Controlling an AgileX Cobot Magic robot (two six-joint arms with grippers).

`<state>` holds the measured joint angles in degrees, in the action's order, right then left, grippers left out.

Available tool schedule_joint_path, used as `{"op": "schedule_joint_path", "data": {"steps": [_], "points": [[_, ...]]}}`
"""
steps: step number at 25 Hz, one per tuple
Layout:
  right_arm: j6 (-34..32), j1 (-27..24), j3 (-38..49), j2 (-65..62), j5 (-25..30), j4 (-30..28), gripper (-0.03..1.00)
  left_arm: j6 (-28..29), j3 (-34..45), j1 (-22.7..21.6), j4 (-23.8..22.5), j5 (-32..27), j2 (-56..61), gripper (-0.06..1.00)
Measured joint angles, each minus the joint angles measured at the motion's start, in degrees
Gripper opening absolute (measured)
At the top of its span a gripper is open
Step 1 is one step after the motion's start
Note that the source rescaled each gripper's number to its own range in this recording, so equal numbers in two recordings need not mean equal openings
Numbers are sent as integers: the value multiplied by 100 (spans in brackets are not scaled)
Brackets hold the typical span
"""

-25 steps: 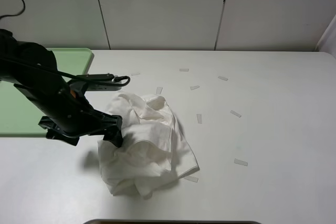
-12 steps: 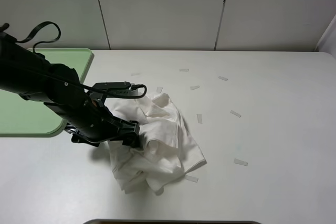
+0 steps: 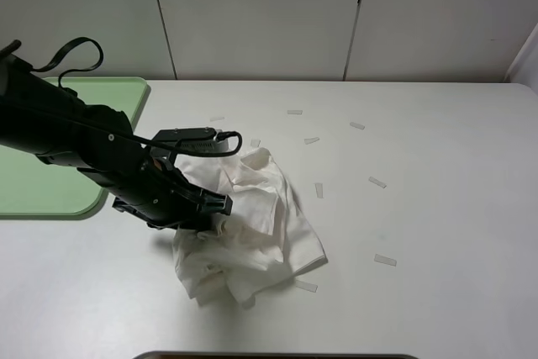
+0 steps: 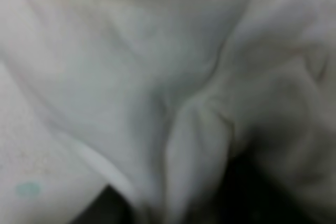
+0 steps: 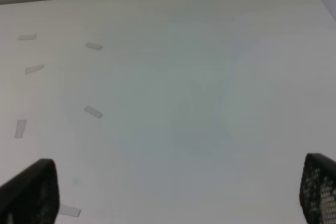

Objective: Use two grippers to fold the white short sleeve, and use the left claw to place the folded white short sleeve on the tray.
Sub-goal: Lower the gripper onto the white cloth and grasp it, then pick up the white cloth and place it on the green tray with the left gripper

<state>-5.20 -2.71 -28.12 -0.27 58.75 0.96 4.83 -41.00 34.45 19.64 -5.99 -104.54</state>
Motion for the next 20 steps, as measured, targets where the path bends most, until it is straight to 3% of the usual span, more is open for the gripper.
{"op": "schedule_joint_path", "data": {"steps": [3, 8, 12, 20], "points": [[0, 0, 0, 0, 0, 0, 100, 0, 0, 0, 0, 34, 0, 8], [0, 0, 0, 0, 0, 0, 100, -45, 0, -42, -11, -20, 56, 8], [0, 0, 0, 0, 0, 0, 100, -151, 0, -333, -146, -298, 301, 8], [0, 0, 0, 0, 0, 0, 100, -191, 5, -1459, -1337, -1110, 1108, 8]]}}
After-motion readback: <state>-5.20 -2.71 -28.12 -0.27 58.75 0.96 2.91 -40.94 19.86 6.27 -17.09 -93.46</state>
